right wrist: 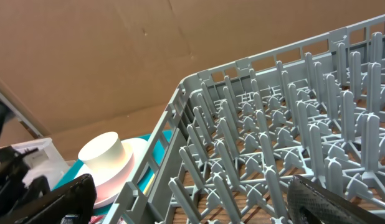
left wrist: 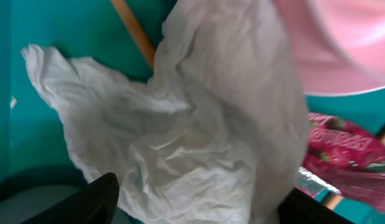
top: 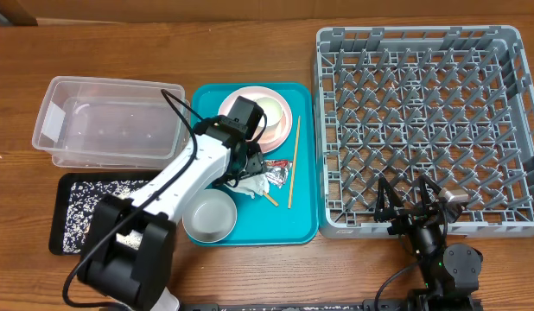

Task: Sort waste into correct bins and load items into the dishwasher
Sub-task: 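Grasp the crumpled white tissue with the left gripper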

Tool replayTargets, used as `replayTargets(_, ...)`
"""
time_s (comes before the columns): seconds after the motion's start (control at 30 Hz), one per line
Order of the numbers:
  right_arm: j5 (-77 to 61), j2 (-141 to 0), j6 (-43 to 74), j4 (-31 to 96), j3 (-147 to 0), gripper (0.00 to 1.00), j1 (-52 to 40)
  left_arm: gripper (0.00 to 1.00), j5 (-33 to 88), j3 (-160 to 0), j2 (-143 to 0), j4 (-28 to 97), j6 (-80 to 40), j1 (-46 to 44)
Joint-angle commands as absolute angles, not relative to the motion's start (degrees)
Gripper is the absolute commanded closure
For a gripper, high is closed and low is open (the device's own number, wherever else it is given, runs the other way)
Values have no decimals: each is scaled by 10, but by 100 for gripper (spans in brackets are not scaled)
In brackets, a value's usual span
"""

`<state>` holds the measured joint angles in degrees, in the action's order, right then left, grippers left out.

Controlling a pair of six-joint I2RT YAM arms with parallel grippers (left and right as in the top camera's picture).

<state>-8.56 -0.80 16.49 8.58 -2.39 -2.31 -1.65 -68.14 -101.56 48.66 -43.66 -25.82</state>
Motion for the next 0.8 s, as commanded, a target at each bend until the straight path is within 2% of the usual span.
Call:
replayTargets(0.0, -81, -4, 168, 81, -23, 0, -26, 28, -4, -679, -1033, 494, -432, -259)
replayTargets(0.13, -81, -4, 168, 81, -23, 0, -26, 30, -3, -679, -1047, 499, -426, -259)
replayTargets(0.23, -81, -4, 168, 81, -23, 0, -26, 38, -4, -679, -1056, 500, -424, -259)
replayTargets(0.3, -81, -4, 168, 81, -23, 0, -26, 55, -4, -679, -1056, 493, -424, -259)
replayTargets(0.37, -81, -4, 168, 81, -23, 0, -26, 66, -4, -681, -1056, 490, -424, -259)
replayTargets(0.5, -81, -4, 168, 81, -23, 0, -26, 96, -4, -687, -1054, 491, -407, -258)
replayTargets(0.77, -81, -4, 168, 81, -23, 0, -26, 96, -7, -769, -1039, 562, -372, -256)
